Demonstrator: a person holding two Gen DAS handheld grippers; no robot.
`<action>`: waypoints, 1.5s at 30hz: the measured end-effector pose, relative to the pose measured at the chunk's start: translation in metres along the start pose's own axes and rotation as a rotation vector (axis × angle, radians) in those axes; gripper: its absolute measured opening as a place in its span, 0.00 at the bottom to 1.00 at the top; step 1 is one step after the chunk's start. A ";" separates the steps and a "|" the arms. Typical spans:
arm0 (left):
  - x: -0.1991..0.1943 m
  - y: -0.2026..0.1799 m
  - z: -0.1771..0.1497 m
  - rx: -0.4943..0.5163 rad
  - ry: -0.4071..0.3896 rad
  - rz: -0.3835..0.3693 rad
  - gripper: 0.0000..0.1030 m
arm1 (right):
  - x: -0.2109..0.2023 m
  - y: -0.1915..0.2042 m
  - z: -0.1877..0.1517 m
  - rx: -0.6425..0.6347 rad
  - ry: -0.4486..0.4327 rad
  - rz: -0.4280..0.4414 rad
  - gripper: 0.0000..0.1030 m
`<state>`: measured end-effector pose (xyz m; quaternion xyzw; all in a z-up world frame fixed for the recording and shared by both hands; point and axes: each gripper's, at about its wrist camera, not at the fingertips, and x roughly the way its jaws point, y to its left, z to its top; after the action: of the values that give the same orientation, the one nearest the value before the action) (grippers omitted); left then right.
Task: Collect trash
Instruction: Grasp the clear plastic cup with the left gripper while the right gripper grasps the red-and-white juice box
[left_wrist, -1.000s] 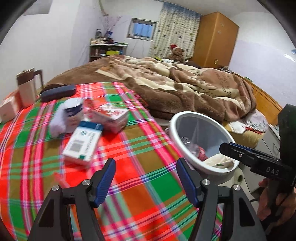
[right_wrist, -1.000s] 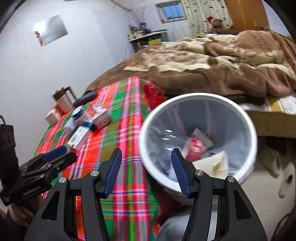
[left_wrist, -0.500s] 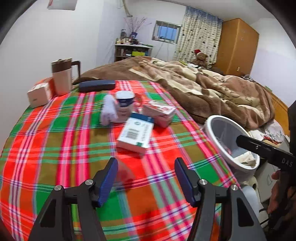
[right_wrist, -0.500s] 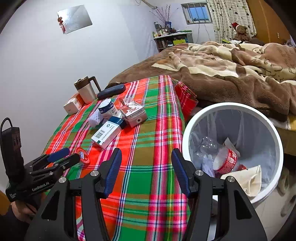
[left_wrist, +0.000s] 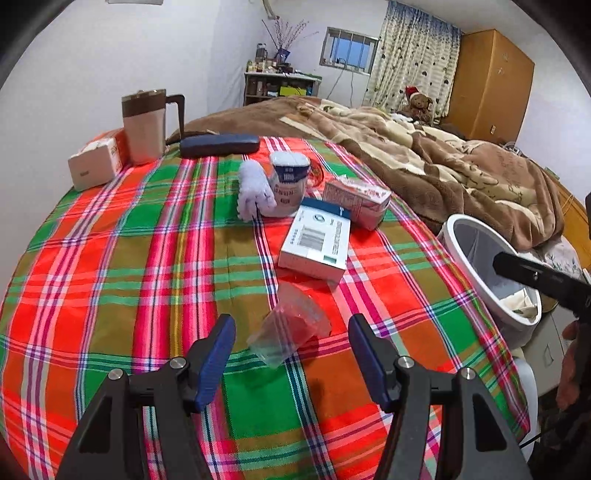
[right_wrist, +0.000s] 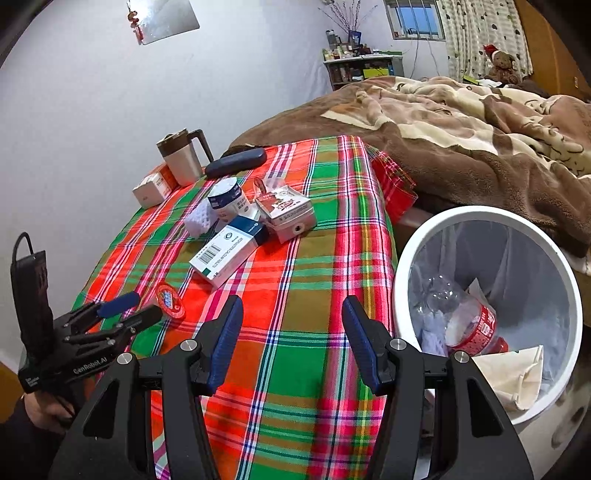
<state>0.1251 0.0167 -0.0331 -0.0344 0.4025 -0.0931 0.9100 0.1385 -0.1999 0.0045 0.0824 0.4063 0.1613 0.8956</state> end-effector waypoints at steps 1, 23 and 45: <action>0.002 -0.001 0.000 0.003 0.005 -0.001 0.62 | 0.001 0.000 0.000 0.003 0.003 -0.002 0.55; 0.019 0.010 0.011 -0.057 0.037 0.014 0.51 | 0.051 0.015 0.035 -0.139 0.069 0.006 0.65; 0.033 0.031 0.029 -0.107 0.044 0.012 0.51 | 0.116 0.017 0.078 -0.256 0.112 0.009 0.66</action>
<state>0.1726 0.0402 -0.0421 -0.0786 0.4272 -0.0667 0.8983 0.2652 -0.1444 -0.0209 -0.0399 0.4314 0.2202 0.8740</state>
